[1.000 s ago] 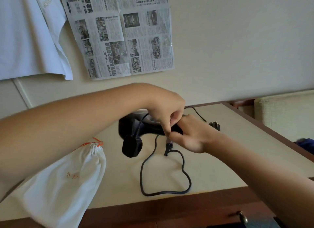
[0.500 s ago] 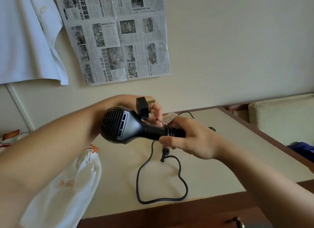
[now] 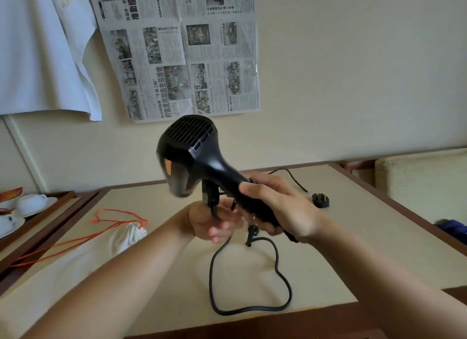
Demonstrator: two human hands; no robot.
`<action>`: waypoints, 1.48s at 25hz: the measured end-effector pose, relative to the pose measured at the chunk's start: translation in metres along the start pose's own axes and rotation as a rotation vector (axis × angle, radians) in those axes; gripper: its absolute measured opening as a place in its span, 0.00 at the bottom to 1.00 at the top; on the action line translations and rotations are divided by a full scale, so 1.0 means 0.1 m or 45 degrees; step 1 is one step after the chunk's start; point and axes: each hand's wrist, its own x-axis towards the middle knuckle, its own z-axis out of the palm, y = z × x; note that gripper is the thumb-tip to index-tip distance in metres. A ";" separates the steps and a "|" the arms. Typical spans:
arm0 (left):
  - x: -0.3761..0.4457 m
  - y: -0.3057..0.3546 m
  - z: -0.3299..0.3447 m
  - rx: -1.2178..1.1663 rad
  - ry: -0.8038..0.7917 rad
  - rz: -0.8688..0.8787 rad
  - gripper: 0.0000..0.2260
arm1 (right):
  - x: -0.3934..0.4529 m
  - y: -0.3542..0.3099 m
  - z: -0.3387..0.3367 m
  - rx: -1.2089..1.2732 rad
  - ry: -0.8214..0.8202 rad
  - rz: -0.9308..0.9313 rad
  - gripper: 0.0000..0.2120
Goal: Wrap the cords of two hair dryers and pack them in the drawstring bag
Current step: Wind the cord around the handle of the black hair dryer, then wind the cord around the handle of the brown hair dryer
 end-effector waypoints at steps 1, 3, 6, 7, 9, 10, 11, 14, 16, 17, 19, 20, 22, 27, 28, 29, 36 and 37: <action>-0.02 0.06 0.08 -0.044 -0.046 -0.067 0.07 | 0.09 0.06 0.03 -0.012 0.101 0.010 0.10; -0.11 0.11 0.14 -0.015 0.239 -0.169 0.06 | 0.27 0.22 0.02 -0.002 0.273 0.035 0.09; -0.27 0.11 0.14 0.188 0.886 -0.226 0.03 | 0.54 0.57 -0.04 -0.223 0.512 0.083 0.11; -0.28 0.12 0.17 0.283 1.011 -0.272 0.03 | 0.62 0.72 -0.02 -0.387 0.567 0.115 0.13; -0.30 0.13 0.16 0.649 1.220 -0.476 0.07 | 0.77 1.05 0.08 -0.657 0.577 0.159 0.17; -0.31 0.10 0.12 0.797 1.326 -0.543 0.09 | 0.86 1.22 0.15 -0.760 0.548 0.175 0.19; -0.33 0.05 0.06 0.860 1.457 -0.547 0.09 | 0.95 1.37 0.21 -0.851 0.511 0.191 0.21; -0.43 -0.16 -0.27 0.727 1.888 -0.360 0.07 | 1.22 1.71 0.31 -1.078 0.428 0.240 0.22; -0.47 -0.33 -0.48 0.330 2.098 -0.158 0.06 | 1.36 1.89 0.38 -1.239 0.387 0.256 0.23; -0.47 -0.42 -0.53 0.216 2.162 -0.083 0.06 | 1.40 1.95 0.44 -1.304 0.358 0.267 0.23; -0.44 -0.65 -0.60 0.254 2.278 -0.029 0.09 | 1.46 2.08 0.51 -1.403 0.297 0.280 0.22; -0.41 -0.77 -0.63 0.333 2.302 -0.051 0.10 | 1.48 2.16 0.53 -1.459 0.278 0.288 0.21; -0.37 -0.93 -0.68 0.496 2.283 -0.132 0.10 | 1.50 2.24 0.51 -1.553 0.246 0.329 0.22; -0.41 -1.04 -0.78 0.897 2.265 -0.303 0.09 | 1.42 1.97 0.29 -1.668 0.202 0.279 0.31; -0.42 -1.05 -0.76 1.020 2.262 -0.368 0.09 | 1.37 1.89 0.12 -1.737 0.265 0.307 0.31; -0.42 -1.06 -0.74 1.142 2.256 -0.437 0.09 | 1.28 1.85 -0.09 -1.785 0.310 0.398 0.30; -0.37 -1.08 -0.70 1.596 2.241 -0.547 0.16 | 0.97 2.01 -0.70 -1.379 0.395 0.680 0.22; -0.35 -1.06 -0.69 1.673 2.262 -0.533 0.18 | 1.00 2.02 -0.71 -1.311 0.450 0.687 0.23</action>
